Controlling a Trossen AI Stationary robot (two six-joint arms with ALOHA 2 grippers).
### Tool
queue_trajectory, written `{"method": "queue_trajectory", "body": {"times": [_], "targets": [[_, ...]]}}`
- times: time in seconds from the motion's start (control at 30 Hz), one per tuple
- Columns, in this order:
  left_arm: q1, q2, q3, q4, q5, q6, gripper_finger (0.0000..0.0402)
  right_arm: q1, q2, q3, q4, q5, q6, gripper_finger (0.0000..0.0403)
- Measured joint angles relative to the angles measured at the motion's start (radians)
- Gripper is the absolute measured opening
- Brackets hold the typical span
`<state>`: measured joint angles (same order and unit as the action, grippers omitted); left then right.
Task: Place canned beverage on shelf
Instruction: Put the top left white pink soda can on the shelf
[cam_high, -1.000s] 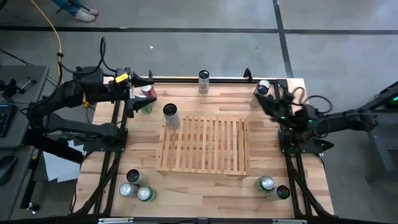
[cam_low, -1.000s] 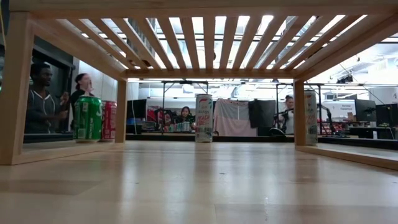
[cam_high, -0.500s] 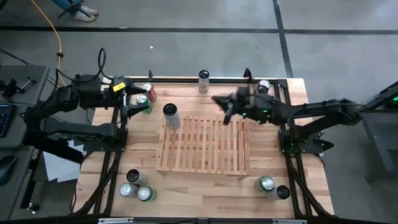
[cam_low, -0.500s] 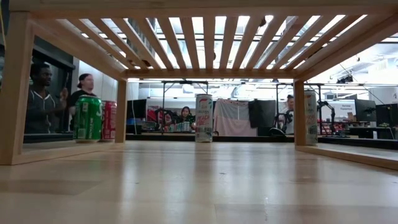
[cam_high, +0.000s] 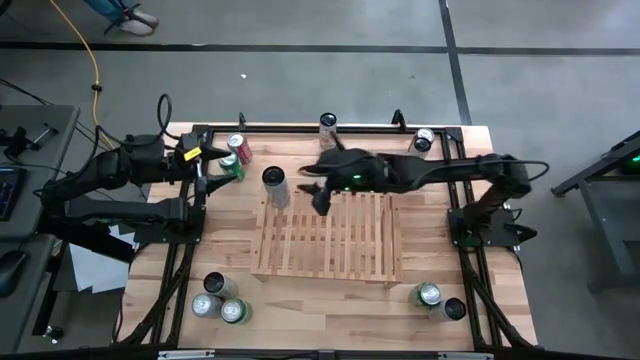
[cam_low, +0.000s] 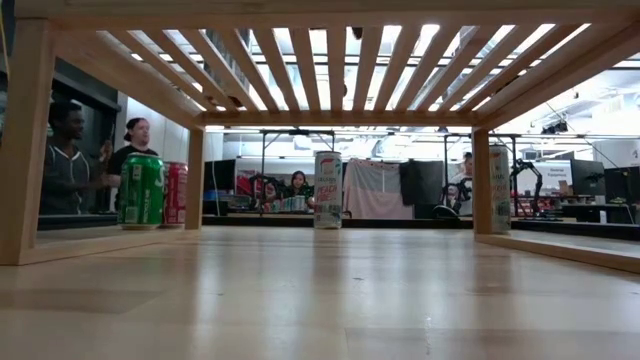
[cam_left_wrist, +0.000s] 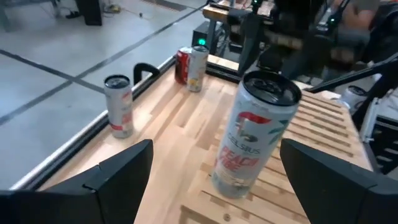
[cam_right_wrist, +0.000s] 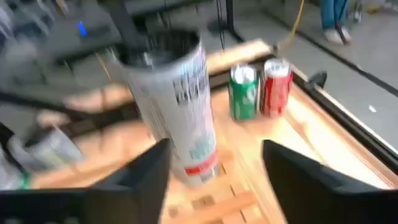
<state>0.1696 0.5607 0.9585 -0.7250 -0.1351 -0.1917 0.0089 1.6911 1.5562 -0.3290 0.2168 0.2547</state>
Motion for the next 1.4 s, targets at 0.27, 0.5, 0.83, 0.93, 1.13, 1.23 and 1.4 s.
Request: {"method": "queue_trajectory", "body": {"times": [0.27,0.5,0.83,0.93,1.13,1.23,1.4], "targets": [[0.000,0.044,0.000,-0.011,-0.033,0.020,0.0343,0.021,0.126,0.207,-0.357,-0.067,-0.059,0.0361],[0.000,0.075,0.000,-0.010,-0.030,0.019,0.0343,0.049,0.081,0.191,-0.468,-0.093,-0.049,0.0365],[0.000,0.134,0.000,-0.010,-0.031,0.019,0.0343,0.066,0.057,-0.127,0.262,0.039,0.070,0.0365],[0.000,0.147,0.000,-0.009,-0.033,0.019,0.0343,0.077,0.063,-0.153,0.304,0.138,0.079,0.0365],[0.000,0.181,0.000,0.035,-0.036,0.046,0.0343,0.100,0.074,-0.151,0.367,0.222,0.007,0.0365],[0.000,0.215,0.000,0.059,-0.045,0.092,0.0343,0.102,0.079,-0.151,0.372,0.222,-0.010,0.0365],[0.000,0.272,0.000,0.080,-0.062,0.116,0.0343,0.103,0.097,-0.151,0.423,0.239,-0.050,0.0365]]}}
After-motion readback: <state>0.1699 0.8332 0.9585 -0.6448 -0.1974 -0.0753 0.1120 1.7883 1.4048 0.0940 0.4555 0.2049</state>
